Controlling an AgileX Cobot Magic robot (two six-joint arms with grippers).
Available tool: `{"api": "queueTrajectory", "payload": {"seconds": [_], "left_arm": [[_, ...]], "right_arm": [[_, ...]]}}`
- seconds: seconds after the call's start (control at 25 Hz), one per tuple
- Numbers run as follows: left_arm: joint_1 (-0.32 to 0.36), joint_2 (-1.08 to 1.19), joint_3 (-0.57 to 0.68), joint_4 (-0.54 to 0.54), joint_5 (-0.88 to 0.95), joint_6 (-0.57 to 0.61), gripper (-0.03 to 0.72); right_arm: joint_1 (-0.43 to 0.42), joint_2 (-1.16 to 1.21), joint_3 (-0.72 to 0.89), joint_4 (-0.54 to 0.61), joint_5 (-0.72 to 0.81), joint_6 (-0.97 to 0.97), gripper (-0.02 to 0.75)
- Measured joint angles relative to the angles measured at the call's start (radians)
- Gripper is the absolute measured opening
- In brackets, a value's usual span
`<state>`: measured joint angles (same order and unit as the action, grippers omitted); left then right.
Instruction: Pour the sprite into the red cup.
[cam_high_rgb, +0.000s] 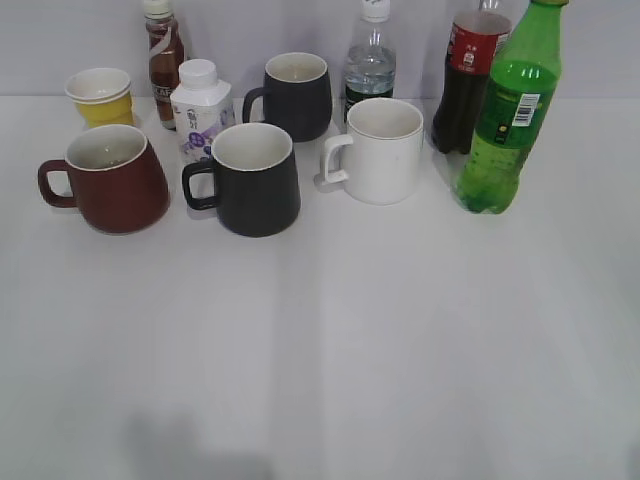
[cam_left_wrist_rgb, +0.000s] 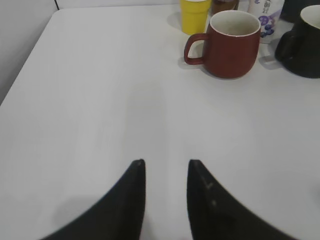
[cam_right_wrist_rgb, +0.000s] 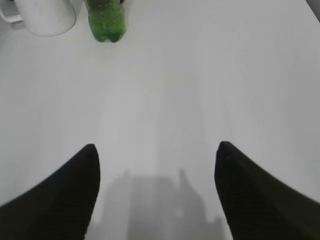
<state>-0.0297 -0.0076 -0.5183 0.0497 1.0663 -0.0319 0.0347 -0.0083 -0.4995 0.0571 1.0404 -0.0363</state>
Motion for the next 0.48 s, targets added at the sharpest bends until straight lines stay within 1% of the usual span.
{"api": "queueTrajectory", "payload": {"seconds": [0.48], "left_arm": [[0.001, 0.0, 0.0, 0.0, 0.0, 0.0, 0.228]], "right_arm": [[0.0, 0.0, 0.0, 0.0, 0.0, -0.001, 0.536]]}}
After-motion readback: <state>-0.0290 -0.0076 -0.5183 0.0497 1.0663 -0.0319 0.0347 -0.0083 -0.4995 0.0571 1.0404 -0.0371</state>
